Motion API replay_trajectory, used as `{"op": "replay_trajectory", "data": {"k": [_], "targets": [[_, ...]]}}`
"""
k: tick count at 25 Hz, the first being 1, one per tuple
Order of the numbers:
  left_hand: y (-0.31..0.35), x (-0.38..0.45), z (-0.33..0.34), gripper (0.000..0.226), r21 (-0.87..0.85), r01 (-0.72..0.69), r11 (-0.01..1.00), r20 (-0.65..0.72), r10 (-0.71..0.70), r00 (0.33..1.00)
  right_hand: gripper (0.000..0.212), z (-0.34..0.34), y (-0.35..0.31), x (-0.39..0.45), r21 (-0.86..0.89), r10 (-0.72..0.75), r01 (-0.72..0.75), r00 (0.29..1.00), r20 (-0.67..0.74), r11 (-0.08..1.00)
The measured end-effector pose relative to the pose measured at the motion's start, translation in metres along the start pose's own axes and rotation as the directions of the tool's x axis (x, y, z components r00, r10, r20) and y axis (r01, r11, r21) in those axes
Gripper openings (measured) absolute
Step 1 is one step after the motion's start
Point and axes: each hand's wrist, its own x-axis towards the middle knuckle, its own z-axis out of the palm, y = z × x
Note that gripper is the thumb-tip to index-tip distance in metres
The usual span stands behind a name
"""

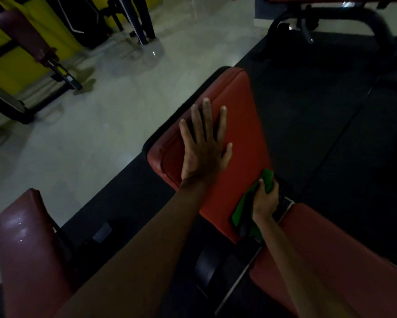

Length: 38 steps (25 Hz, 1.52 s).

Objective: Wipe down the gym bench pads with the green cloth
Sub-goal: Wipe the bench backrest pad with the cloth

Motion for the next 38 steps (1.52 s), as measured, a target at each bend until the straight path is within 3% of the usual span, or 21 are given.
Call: {"op": "replay_trajectory", "data": {"k": [3, 7, 11, 14, 19, 21, 24, 28, 31, 34, 36, 38], "targets": [[-0.002, 0.002, 0.001, 0.076, -0.067, 0.047, 0.997, 0.01, -0.046, 0.999, 0.039, 0.0, -0.057, 0.005, 0.007, -0.182, 0.182, 0.982, 0.043, 0.983], [0.0, 0.003, -0.005, 0.075, -0.083, 0.028, 0.996, 0.054, -0.024, 0.998, 0.033, -0.006, -0.149, 0.027, 0.044, -0.275, 0.272, 0.94, 0.202, 0.961], [-0.005, 0.003, -0.011, 0.074, -0.088, 0.019, 0.996, 0.069, -0.013, 0.998, 0.03, -0.005, -0.229, 0.035, -0.095, -0.406, 0.483, 0.814, 0.416, 0.87], [-0.007, 0.002, -0.016, 0.076, -0.101, 0.034, 0.994, 0.113, -0.022, 0.993, 0.032, -0.012, -0.243, 0.022, -0.063, -0.491, 0.569, 0.755, 0.434, 0.82], [-0.005, 0.007, -0.022, 0.081, -0.186, 0.115, 0.976, 0.188, -0.08, 0.979, 0.028, -0.009, -0.271, 0.004, -0.023, -0.543, 0.61, 0.722, 0.428, 0.792], [-0.005, 0.008, -0.021, 0.083, -0.194, 0.116, 0.974, 0.202, -0.076, 0.976, 0.02, -0.003, -0.273, 0.007, -0.101, -0.455, 0.555, 0.761, 0.463, 0.826], [-0.002, 0.013, -0.027, 0.084, -0.245, 0.163, 0.956, 0.24, -0.103, 0.965, 0.016, -0.003, -0.266, 0.014, -0.101, -0.185, 0.269, 0.845, 0.501, 0.958], [-0.012, 0.067, -0.056, 0.072, -0.354, 0.38, 0.855, 0.455, -0.197, 0.868, 0.027, -0.005, -0.266, 0.032, 0.008, -0.232, 0.28, 0.777, 0.585, 0.96], [-0.019, 0.118, -0.043, 0.068, -0.517, 0.361, 0.776, 0.517, -0.054, 0.855, 0.012, -0.01, -0.249, 0.056, -0.014, -0.13, 0.187, 0.734, 0.667, 0.982], [0.0, 0.134, -0.023, 0.071, -0.485, 0.234, 0.843, 0.554, 0.089, 0.828, 0.009, -0.011, -0.241, 0.076, -0.068, -0.076, 0.178, 0.692, 0.718, 0.982], [0.018, 0.128, -0.014, 0.068, -0.325, 0.2, 0.924, 0.548, 0.012, 0.837, 0.01, -0.009, -0.243, 0.078, 0.035, -0.183, 0.238, 0.635, 0.75, 0.971], [0.031, 0.123, -0.009, 0.063, -0.267, 0.239, 0.934, 0.442, -0.101, 0.891, 0.011, -0.011, -0.234, 0.08, 0.089, -0.224, 0.245, 0.601, 0.768, 0.965]]}}
